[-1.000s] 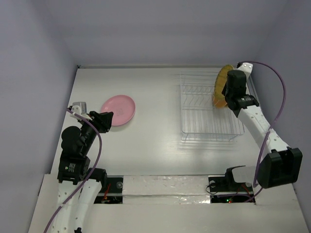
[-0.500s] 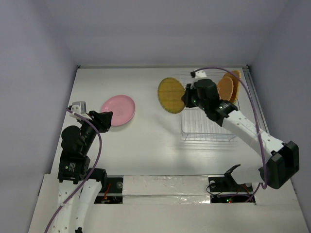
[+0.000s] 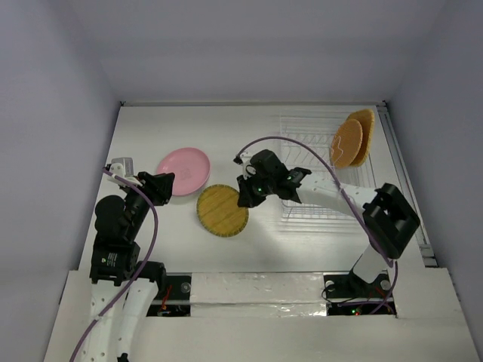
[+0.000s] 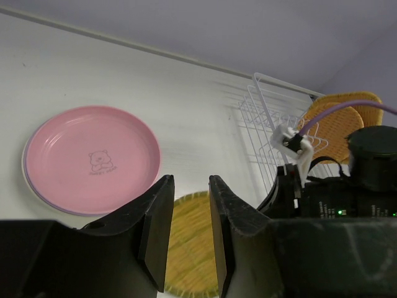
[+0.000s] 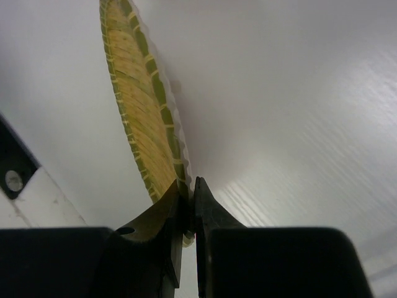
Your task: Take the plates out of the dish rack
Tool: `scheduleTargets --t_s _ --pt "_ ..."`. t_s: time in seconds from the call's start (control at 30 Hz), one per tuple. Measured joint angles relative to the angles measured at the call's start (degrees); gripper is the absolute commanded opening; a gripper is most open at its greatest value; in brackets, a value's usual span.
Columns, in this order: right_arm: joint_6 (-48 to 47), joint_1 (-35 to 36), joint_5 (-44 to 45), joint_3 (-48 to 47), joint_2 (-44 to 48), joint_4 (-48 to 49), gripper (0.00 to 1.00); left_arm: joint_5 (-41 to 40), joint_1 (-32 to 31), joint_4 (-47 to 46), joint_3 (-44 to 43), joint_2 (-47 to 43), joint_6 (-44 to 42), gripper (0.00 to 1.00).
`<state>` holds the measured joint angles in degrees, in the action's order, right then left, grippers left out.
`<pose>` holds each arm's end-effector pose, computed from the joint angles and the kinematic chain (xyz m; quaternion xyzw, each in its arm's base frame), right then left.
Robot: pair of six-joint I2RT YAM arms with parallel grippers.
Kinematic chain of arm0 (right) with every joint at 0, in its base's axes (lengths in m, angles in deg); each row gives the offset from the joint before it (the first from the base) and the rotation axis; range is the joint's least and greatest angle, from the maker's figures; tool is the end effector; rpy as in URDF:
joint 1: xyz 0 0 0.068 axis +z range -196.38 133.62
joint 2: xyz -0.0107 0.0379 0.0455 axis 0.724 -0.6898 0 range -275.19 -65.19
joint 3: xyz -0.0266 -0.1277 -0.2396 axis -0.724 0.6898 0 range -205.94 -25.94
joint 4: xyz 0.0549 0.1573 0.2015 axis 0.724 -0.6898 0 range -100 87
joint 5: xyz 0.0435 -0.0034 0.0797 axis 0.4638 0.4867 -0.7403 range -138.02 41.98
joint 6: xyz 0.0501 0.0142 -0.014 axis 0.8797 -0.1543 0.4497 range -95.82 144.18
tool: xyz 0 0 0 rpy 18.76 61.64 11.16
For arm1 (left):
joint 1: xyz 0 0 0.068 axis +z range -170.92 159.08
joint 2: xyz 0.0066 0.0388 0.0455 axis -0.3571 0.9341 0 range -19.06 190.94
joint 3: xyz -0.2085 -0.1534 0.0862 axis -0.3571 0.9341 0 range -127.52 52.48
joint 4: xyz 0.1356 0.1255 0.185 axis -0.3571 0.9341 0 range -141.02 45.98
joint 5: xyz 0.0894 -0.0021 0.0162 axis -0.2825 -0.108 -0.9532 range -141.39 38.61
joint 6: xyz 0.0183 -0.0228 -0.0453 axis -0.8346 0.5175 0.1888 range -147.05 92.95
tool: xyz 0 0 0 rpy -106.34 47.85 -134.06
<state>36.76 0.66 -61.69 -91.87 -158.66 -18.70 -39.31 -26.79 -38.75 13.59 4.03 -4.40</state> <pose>0.2393 0.2693 0.2425 -0.3151 0.8565 0.2907 0.2875 0.1039 -0.0182 0.3481 -0.0236 0.6851 -0.2483 0.6844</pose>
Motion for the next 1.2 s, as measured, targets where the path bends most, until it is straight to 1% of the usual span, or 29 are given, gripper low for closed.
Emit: scheduleTargets --t_s 0.1,0.2,0.23,0.27,0.33,0.47,0.7,0.83,0.9,0.93,0.97,1.03,1.1,1.2 --pt "1.3 0.4 -1.9 -0.2 -3.3 0.6 0.0 0.0 0.0 0.0 0.0 0.0 0.0 0.27" --pt "2.0 0.4 -1.8 -0.2 -3.5 1.0 0.13 0.2 0.0 0.0 0.0 0.0 0.0 0.27" --pt "2.3 0.4 -1.2 -0.3 -3.5 1.0 0.19 0.2 0.0 0.0 0.0 0.0 0.0 0.27" --pt "2.7 0.4 -0.7 -0.3 -3.5 1.0 0.3 0.2 0.0 0.0 0.0 0.0 0.0 0.27" --pt "2.6 0.6 3.0 -0.3 -3.7 0.7 0.4 0.2 0.0 0.0 0.0 0.0 0.0 0.27" --pt "2.6 0.4 11.2 -0.2 -6.0 -1.1 0.41 0.3 0.0 0.0 0.0 0.0 0.0 0.27" --pt "2.9 0.3 17.6 0.0 -7.8 -2.3 0.41 0.4 0.0 0.0 0.0 0.0 0.0 0.27" --pt "3.6 0.3 19.7 0.3 -4.5 -2.8 0.4 0.4 0.0 0.0 0.0 0.0 0.0 0.27" --pt "4.0 0.3 22.0 0.3 -0.4 -3.3 0.33 0.5 0.0 0.0 0.0 0.0 0.0 0.27" --pt "4.3 0.1 23.7 0.3 1.9 -3.2 0.22 0.5 0.0 0.0 0.0 0.0 0.0 0.27" --pt "4.9 -0.2 26.5 0.4 4.9 -3.1 0.0 0.6 0.0 0.0 0.0 0.0 0.0 0.27" --pt "6.5 -1.6 33.1 1.2 11.1 -1.4 0.0 0.6 0.0 0.0 0.0 0.0 0.0 0.26" --pt "8.1 -5.6 38.4 3.2 17.5 0.9 0.0 0.6 0.0 0.0 0.0 -0.1 0.0 0.22" --pt "9.6 -18.0 43.6 6.7 24.7 4.0 0.01 0.6 0.0 0.0 0.0 -0.3 0.0 0.15"
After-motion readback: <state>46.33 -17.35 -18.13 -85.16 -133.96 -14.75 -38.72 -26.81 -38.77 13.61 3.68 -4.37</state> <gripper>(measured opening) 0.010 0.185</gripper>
